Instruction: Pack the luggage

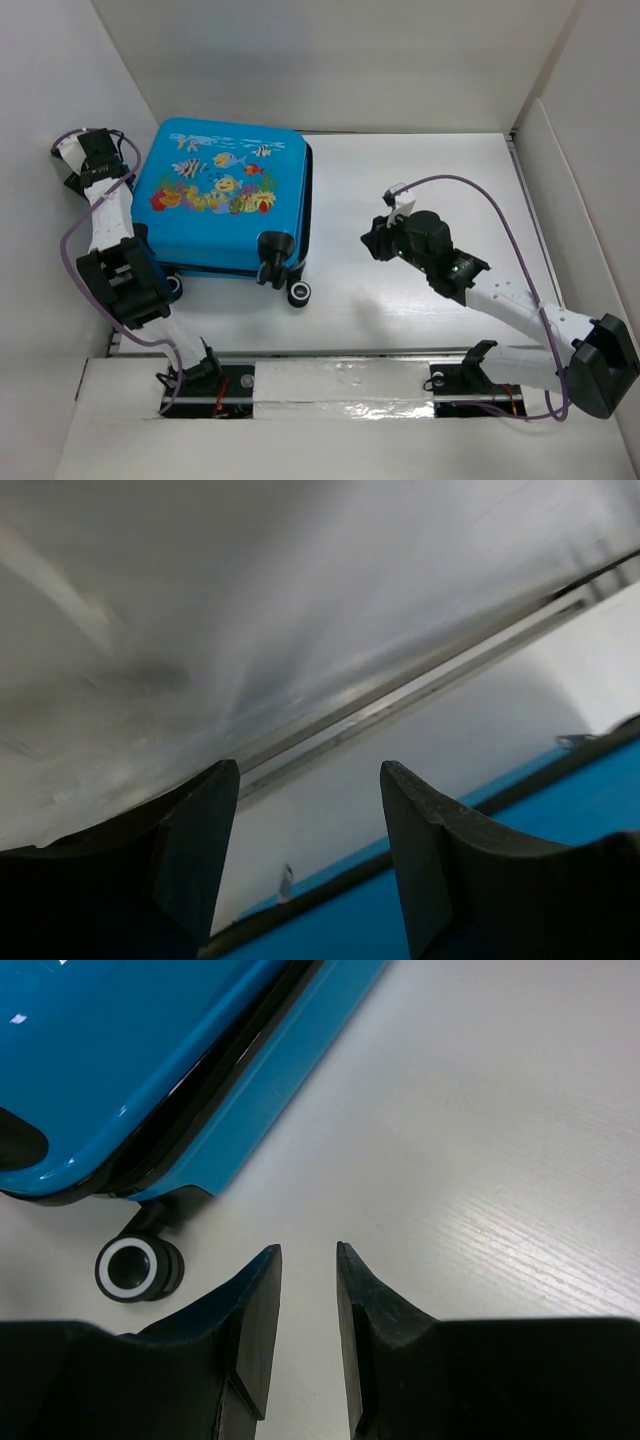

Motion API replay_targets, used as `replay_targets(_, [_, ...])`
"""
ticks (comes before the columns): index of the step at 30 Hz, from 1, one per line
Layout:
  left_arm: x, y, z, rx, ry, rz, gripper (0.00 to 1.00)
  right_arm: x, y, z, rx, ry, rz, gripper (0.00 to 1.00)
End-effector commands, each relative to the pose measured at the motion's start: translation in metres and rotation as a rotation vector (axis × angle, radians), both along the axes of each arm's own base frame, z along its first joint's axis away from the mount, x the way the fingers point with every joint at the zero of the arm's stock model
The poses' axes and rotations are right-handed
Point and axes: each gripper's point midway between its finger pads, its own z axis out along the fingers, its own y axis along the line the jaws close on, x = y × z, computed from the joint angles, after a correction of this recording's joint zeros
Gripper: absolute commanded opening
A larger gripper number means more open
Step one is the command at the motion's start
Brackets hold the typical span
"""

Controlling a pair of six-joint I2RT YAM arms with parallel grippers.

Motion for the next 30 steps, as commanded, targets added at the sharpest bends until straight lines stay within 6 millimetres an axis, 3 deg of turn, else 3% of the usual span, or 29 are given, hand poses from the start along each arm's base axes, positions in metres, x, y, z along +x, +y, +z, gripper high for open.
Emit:
replay_targets(1, [-0.002,0.007,0.004,-0.028,0.005,-0.009,0.56,0.001,0.005,0.018,0.050,-0.070,0.027,0.35])
replay_targets(3, [-0.005,0.005,-0.013,-0.028,0.077,-0.015,0.53,0.001,0.006,0.020,0.055,-0.073,0.033,0.35])
replay_targets(6, [-0.001,-0.021,-0.038,-0.051,0.112,-0.085,0.53,0.002,0.003,0.025,0.067,-0.082,0.026,0.35])
replay_targets(8, [-0.006,-0.048,-0.066,-0.145,0.112,-0.154,0.53,0.002,0.002,0.026,0.068,-0.083,0.020,0.35])
replay_targets(10, [-0.004,-0.069,-0.080,-0.205,0.076,-0.206,0.53,0.005,-0.002,0.023,0.063,-0.077,0.006,0.35])
replay_targets(11, [-0.016,-0.082,-0.097,-0.253,0.088,-0.222,0.52,0.008,-0.004,0.023,0.062,-0.074,-0.005,0.36])
replay_targets(13, [-0.018,-0.123,-0.112,-0.373,0.034,-0.328,0.51,0.013,-0.014,0.019,0.052,-0.051,-0.035,0.36])
replay_targets(14, [-0.021,-0.130,-0.116,-0.376,0.024,-0.334,0.51,0.016,-0.018,0.018,0.050,-0.047,-0.048,0.36])
replay_targets(17, [-0.022,-0.182,-0.117,-0.468,-0.026,-0.464,0.51,0.022,-0.033,0.018,0.049,-0.030,-0.095,0.36])
replay_targets(20, [-0.025,-0.236,-0.105,-0.541,-0.059,-0.591,0.52,0.033,-0.058,0.020,0.064,-0.025,-0.174,0.36])
replay_targets(23, [-0.037,-0.272,-0.096,-0.590,-0.103,-0.663,0.53,0.045,-0.088,0.023,0.070,-0.028,-0.271,0.36])
replay_targets(27, [-0.055,-0.292,-0.089,-0.628,-0.181,-0.679,0.53,0.070,-0.141,0.029,0.085,-0.033,-0.446,0.39])
replay_targets(28, [-0.054,-0.290,-0.086,-0.614,-0.213,-0.680,0.53,0.081,-0.160,0.022,0.071,-0.015,-0.505,0.39])
replay_targets(29, [-0.060,-0.293,-0.087,-0.607,-0.216,-0.683,0.53,0.091,-0.167,0.031,0.073,-0.030,-0.532,0.39])
replay_targets(30, [-0.062,-0.289,-0.088,-0.591,-0.215,-0.673,0.53,0.094,-0.176,0.021,0.041,0.017,-0.562,0.39])
